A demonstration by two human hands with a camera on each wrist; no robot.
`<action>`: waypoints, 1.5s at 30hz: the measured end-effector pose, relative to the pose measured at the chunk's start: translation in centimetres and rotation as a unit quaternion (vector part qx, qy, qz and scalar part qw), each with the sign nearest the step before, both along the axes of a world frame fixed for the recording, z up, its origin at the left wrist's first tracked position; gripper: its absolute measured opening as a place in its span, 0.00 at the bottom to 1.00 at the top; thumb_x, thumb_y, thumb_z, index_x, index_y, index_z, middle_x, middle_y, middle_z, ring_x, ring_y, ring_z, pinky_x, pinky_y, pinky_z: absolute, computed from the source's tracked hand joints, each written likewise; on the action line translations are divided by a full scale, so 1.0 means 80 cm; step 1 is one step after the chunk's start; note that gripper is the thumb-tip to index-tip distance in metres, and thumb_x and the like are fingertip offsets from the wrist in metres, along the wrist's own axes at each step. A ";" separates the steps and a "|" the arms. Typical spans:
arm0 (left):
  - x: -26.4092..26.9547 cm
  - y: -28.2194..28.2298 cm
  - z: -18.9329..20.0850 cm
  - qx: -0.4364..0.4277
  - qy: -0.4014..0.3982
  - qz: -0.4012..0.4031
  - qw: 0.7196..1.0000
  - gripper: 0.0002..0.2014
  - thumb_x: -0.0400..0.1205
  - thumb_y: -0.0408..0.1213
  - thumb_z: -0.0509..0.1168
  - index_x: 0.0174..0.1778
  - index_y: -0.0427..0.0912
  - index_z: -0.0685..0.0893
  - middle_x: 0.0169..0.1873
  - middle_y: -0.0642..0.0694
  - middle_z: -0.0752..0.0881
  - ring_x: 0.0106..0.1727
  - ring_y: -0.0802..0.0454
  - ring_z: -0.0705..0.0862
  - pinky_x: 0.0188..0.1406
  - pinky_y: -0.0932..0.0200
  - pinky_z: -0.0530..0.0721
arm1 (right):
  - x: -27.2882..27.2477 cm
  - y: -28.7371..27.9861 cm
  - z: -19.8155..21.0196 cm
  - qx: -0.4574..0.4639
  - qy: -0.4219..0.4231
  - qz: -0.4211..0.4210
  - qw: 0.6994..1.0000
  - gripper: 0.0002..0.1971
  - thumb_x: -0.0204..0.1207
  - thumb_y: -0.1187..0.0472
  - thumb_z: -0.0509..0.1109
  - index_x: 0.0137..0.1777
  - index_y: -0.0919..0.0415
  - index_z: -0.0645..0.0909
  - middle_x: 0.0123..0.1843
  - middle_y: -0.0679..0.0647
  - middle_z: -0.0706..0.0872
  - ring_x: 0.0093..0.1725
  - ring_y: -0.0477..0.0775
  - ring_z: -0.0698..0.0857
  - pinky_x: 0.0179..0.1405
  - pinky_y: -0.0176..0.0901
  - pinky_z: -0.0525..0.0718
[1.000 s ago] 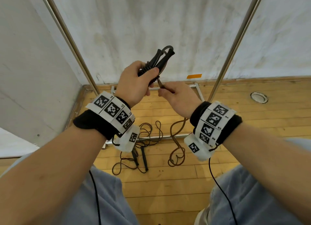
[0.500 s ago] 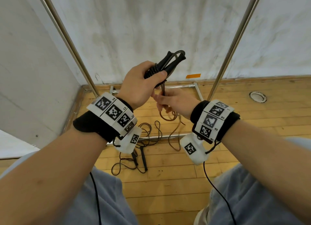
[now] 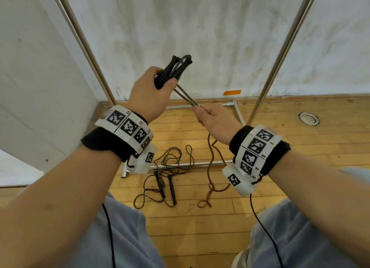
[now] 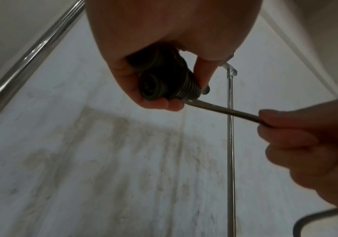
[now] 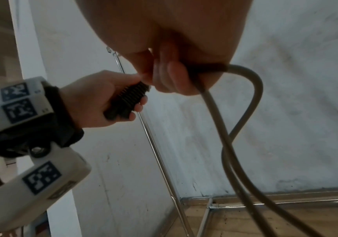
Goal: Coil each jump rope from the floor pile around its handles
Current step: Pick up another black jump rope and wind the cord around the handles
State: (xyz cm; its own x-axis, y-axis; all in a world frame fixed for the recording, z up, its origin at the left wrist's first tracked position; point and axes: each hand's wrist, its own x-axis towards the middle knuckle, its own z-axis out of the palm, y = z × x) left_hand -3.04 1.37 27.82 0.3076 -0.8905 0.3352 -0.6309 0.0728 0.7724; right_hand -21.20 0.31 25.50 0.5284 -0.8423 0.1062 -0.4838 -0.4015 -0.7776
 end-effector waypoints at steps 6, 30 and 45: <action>0.009 -0.007 -0.026 0.058 -0.104 -0.027 0.992 0.17 0.81 0.52 0.62 0.63 0.53 0.73 0.43 0.51 0.83 0.38 0.56 0.83 0.35 0.58 0.79 | -0.004 0.004 0.012 -0.046 0.032 -0.012 0.998 0.23 0.85 0.51 0.55 0.25 0.52 0.63 0.21 0.44 0.65 0.22 0.43 0.65 0.27 0.39 0.64; -0.057 0.020 -0.037 0.149 -0.340 -0.192 0.909 0.20 0.71 0.69 0.64 0.35 0.58 0.70 0.29 0.55 0.81 0.30 0.57 0.81 0.26 0.57 0.79 | -0.030 -0.033 0.024 -0.106 0.098 -0.064 0.987 0.24 0.81 0.46 0.61 0.36 0.67 0.82 0.21 0.48 0.71 0.22 0.46 0.70 0.24 0.37 0.69; -0.054 0.035 0.000 0.032 -0.083 -0.161 0.983 0.12 0.79 0.54 0.65 0.48 0.49 0.76 0.33 0.51 0.83 0.32 0.54 0.83 0.28 0.58 0.80 | -0.026 -0.038 0.013 0.223 -0.164 -0.009 0.961 0.12 0.84 0.56 0.59 0.43 0.57 0.80 0.20 0.42 0.72 0.19 0.44 0.65 0.19 0.36 0.66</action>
